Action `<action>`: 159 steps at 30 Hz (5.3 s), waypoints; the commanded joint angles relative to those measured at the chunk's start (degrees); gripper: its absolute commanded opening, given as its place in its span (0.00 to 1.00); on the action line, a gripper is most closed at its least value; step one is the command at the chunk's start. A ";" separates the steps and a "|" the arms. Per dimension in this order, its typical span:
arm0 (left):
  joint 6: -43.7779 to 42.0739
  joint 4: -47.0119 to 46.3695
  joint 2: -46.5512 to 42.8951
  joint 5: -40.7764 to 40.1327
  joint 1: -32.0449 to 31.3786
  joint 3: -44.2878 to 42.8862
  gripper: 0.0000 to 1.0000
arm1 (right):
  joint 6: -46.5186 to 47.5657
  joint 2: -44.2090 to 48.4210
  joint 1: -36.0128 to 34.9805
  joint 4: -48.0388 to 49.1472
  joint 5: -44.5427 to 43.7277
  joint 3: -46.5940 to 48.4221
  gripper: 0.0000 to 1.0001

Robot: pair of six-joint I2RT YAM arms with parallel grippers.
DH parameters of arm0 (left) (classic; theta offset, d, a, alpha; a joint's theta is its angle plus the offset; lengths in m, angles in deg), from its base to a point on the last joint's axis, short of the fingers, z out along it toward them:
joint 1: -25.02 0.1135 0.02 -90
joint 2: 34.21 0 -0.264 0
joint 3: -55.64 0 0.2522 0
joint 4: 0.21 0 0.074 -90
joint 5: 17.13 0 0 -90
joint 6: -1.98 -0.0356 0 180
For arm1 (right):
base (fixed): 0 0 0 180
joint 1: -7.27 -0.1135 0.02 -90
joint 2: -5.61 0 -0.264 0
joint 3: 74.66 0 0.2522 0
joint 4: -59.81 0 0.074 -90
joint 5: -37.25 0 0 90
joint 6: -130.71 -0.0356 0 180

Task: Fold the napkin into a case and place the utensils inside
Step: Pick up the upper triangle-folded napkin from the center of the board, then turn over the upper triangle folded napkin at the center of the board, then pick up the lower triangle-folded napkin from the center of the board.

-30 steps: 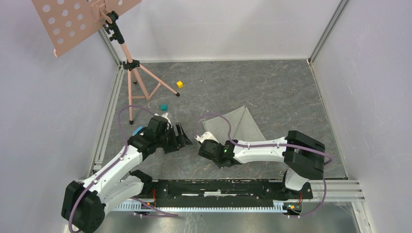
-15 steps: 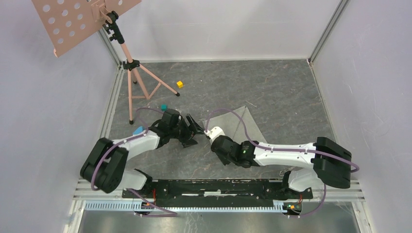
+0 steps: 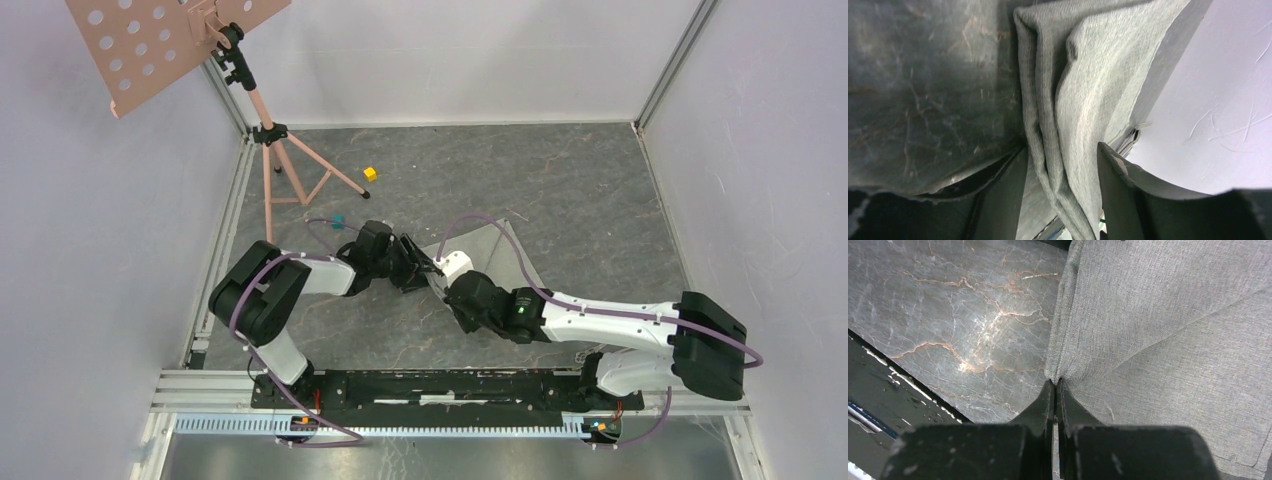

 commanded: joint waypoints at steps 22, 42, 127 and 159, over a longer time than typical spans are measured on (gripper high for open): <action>-11.35 32.03 -22.78 -9.24 12.60 -4.44 0.02 | 4.57 -4.33 -7.58 12.79 15.13 6.46 0.01; -38.65 65.90 -19.11 -36.17 13.24 -33.05 0.02 | -36.20 -18.78 0.88 84.22 47.11 -11.69 0.00; -32.50 44.93 15.54 4.05 1.55 -54.08 0.61 | 5.94 5.55 20.79 1.57 6.97 -5.60 0.59; -31.09 38.71 -2.50 -6.32 17.78 -15.35 0.13 | 15.62 -32.84 35.00 13.18 12.19 21.73 0.41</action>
